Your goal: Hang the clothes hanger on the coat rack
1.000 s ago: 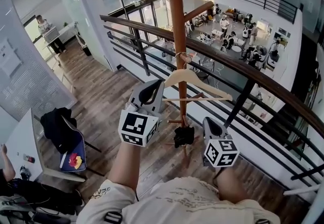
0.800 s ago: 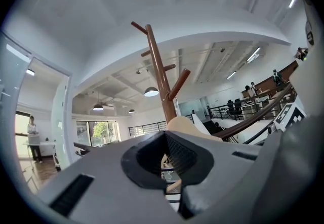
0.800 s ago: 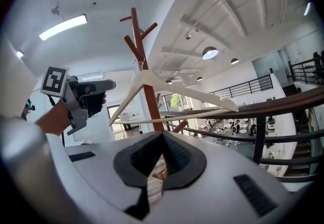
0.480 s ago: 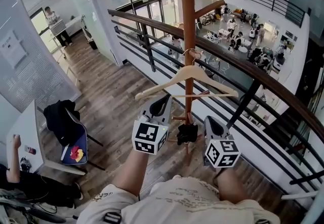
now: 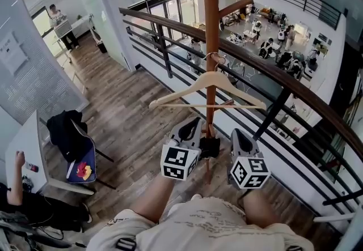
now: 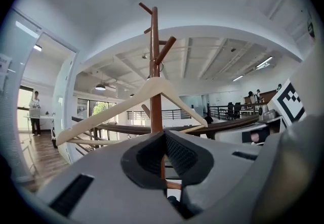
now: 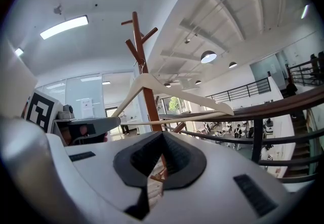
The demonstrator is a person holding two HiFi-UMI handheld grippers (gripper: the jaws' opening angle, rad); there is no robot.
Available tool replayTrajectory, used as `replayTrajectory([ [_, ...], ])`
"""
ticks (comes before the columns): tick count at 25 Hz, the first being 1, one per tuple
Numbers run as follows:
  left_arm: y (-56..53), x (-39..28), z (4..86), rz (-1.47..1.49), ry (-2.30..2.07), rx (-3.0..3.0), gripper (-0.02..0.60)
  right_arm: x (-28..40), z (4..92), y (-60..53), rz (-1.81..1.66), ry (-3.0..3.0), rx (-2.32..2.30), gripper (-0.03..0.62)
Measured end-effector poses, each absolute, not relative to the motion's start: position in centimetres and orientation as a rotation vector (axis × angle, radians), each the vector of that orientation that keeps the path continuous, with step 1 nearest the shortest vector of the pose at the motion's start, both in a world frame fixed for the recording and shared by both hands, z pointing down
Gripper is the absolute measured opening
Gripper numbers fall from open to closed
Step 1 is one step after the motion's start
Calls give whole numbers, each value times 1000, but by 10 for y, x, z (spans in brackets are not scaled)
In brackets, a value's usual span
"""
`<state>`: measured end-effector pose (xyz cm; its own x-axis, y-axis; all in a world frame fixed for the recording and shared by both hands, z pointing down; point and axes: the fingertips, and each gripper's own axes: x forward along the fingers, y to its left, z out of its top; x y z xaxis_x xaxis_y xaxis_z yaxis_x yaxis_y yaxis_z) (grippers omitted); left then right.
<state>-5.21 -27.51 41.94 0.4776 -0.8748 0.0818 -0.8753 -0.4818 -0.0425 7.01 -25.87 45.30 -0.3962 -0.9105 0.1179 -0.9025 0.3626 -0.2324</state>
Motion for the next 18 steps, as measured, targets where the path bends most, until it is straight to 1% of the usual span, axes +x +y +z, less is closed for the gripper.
replayTrajectory([
  [7,-276,-37,434,217,-1532,2670,5,69,453,-256,-354,2634,-1719,-2],
  [18,-271,-33,439,237,-1509,2657,5,72,457,-251,-375,2625,-1728,-2],
])
